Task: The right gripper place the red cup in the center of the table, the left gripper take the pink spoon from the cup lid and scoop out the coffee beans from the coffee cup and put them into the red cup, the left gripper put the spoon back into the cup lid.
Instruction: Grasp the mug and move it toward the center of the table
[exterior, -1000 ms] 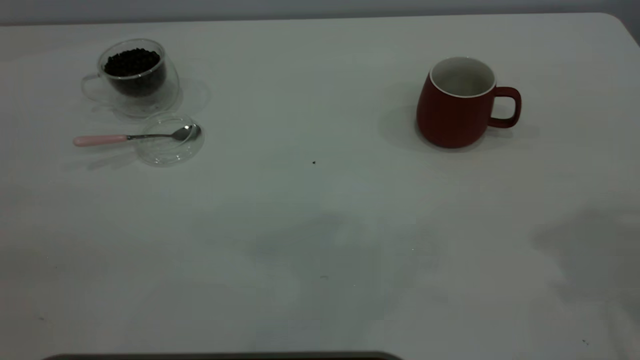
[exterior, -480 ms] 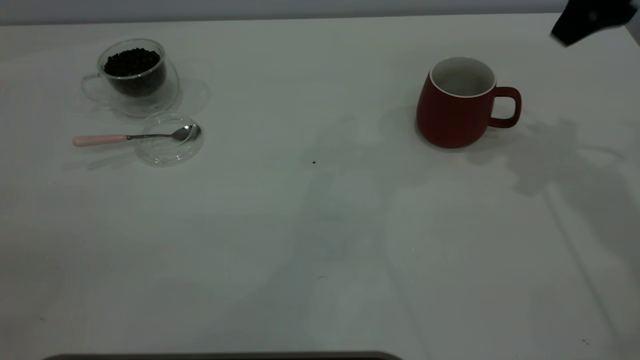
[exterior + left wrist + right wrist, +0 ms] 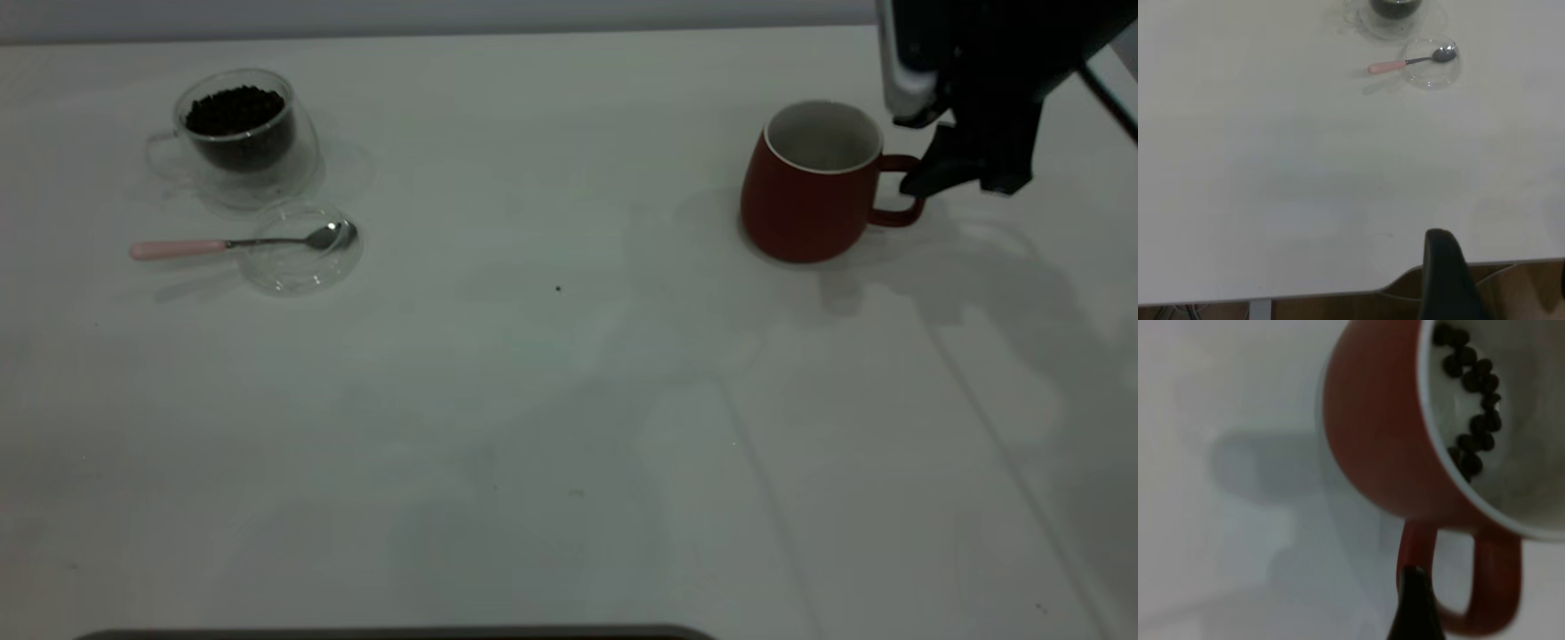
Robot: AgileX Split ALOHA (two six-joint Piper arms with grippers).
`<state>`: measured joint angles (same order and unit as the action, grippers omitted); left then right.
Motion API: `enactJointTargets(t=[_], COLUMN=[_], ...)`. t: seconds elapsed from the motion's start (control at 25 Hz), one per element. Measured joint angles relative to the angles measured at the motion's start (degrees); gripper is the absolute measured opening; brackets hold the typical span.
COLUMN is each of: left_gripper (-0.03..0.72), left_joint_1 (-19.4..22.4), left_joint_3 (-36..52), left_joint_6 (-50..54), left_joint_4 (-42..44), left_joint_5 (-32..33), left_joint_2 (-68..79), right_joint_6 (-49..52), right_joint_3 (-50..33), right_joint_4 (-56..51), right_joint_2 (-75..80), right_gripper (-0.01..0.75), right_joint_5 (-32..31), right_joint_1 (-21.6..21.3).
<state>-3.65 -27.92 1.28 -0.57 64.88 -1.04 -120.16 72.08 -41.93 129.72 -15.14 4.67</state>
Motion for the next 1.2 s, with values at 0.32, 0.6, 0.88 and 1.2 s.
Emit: enactJointTargets(t=[0.32,0.6,0.88,1.2], left_gripper=[0.465,0.465,0.465,0.465], left_joint_1=[0.0,0.0,0.0,0.0], left_joint_3=[0.0,0.0,0.0,0.0], left_joint_6=[0.0,0.0,-0.1,-0.2], left_joint_4=[0.0,0.0,0.0,0.0], left_joint_5=[0.0,0.0,0.0,0.0], left_joint_2=[0.0,0.0,0.0,0.0], right_joint_6=[-1.0,-1.0,-1.0,-1.0], right_joint_3=[2.7,7.6,13.0,17.7], right_joint_4=[-9.2,-14.9,-20.6,-23.4], right_joint_2=[5.2,7.8,9.6,11.8], right_gripper=[0.591,0.591,0.591,0.591], right_joint_5=[-0.2,-0.8,-1.1,-3.3], right_joint_1=[1.4,7.7,14.5,20.0])
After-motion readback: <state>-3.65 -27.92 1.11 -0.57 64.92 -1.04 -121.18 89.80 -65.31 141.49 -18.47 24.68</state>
